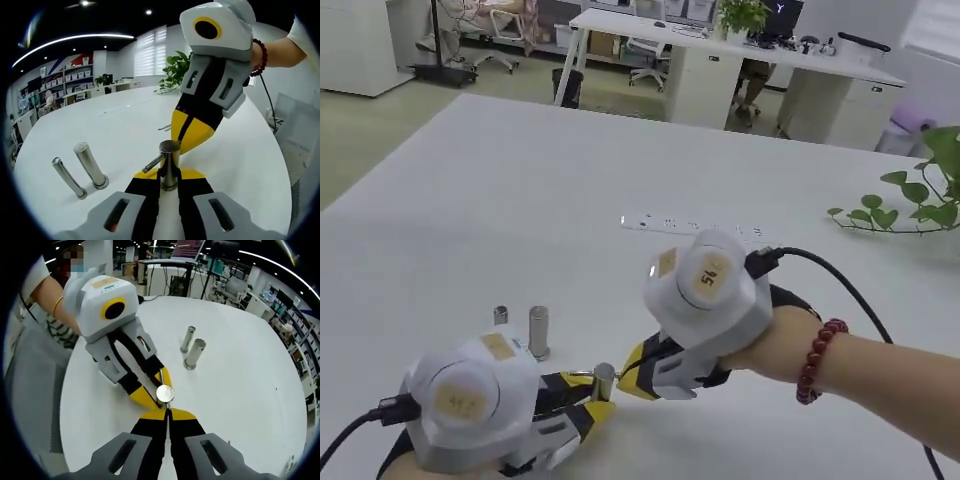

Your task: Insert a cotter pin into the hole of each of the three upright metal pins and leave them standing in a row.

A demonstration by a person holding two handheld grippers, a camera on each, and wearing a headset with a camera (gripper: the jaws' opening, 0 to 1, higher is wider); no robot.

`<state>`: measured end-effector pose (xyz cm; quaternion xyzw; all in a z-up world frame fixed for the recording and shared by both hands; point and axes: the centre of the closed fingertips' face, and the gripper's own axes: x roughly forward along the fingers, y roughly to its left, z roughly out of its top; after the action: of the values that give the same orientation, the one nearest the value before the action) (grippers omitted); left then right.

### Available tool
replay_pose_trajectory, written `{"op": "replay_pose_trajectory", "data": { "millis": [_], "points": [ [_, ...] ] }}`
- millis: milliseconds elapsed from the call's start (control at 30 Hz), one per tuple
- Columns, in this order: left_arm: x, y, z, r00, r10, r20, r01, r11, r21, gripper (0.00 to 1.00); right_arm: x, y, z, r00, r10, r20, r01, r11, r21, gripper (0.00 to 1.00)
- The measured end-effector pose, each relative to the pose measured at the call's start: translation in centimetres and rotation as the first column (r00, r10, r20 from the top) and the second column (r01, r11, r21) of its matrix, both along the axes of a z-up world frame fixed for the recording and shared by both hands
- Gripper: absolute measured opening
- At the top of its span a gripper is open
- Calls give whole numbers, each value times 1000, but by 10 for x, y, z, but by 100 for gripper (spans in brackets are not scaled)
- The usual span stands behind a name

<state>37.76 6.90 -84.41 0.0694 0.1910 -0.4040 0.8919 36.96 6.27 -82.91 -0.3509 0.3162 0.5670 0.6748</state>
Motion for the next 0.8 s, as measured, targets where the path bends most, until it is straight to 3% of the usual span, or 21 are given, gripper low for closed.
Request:
{"op": "replay_pose_trajectory", "data": {
  "millis": [433,533,600,800],
  "points": [
    [7,2,-3,1000,12,-9,-12,1000,17,11,6,4,0,1000,-5,17,5,1000,9,5],
    [7,3,-7,999,19,-31,-18,999,32,12,4,5,0,1000,-11,10,11,1000,20,8],
    [7,6,-12,999,28,-41,-26,998,52,14,4,4,-1,1000,-16,7,15,1000,21,9],
    [5,15,-7,998,41,-41,-39,998,50,21,6,-2,2,999,-35,15,34,999,30,13]
  ]
}}
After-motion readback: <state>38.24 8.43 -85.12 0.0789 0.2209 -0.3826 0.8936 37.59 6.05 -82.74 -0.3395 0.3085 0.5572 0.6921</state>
